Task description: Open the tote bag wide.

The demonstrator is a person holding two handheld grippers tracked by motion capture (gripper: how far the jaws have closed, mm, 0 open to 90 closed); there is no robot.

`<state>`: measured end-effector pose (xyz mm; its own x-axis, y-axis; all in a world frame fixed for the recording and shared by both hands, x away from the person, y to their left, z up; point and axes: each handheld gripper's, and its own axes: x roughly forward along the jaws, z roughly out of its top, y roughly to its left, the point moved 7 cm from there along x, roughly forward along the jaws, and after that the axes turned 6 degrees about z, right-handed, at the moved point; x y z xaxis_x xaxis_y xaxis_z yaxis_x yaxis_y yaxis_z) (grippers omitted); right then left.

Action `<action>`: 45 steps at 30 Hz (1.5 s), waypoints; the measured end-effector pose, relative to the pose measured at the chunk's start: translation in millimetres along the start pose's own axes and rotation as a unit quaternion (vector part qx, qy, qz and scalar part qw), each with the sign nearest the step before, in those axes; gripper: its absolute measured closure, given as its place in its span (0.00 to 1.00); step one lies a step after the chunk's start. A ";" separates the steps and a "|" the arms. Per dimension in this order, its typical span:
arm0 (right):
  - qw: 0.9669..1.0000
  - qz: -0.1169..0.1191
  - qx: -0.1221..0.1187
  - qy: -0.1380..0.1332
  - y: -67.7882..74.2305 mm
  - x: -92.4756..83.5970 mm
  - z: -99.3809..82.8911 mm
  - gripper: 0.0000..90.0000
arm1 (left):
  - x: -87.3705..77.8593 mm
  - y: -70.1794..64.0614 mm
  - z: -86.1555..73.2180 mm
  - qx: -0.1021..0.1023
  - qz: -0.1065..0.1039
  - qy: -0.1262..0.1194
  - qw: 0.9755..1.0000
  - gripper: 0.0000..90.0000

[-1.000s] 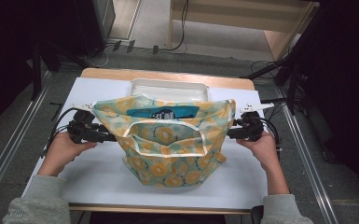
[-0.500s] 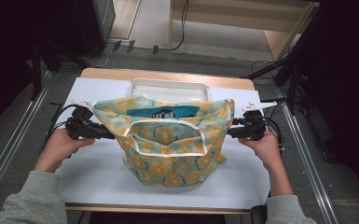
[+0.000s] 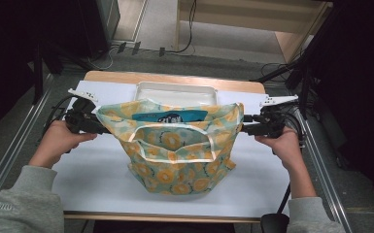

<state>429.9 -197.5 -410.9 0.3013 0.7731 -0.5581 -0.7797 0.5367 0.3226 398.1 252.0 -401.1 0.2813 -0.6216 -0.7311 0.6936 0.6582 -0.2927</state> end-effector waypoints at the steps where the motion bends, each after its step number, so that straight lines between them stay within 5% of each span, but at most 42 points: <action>1: 1.000 0.002 -0.003 -0.002 1.8 -4.4 5.8 0.49 | -3.7 -0.9 3.7 0.000 -0.001 0.000 1.000 0.59; 30: 0.999 0.022 -0.032 -0.004 32.4 -43.0 63.4 0.71 | -56.5 -19.7 62.5 0.042 0.002 -0.002 0.999 0.62; 39: 0.997 0.035 -0.071 -0.010 54.2 -57.9 94.9 0.89 | -81.2 -32.4 87.8 0.062 0.007 -0.016 0.998 0.64; 45: 0.994 0.044 -0.095 -0.013 69.4 -65.3 115.2 0.96 | -91.3 -45.1 101.2 0.071 0.000 -0.028 0.997 0.78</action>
<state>419.3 -171.8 -264.0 0.2401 0.8242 -0.5129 -0.8924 0.3954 0.2175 408.2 236.2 -258.7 0.3150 -0.6478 -0.6936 0.7795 0.5935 -0.2003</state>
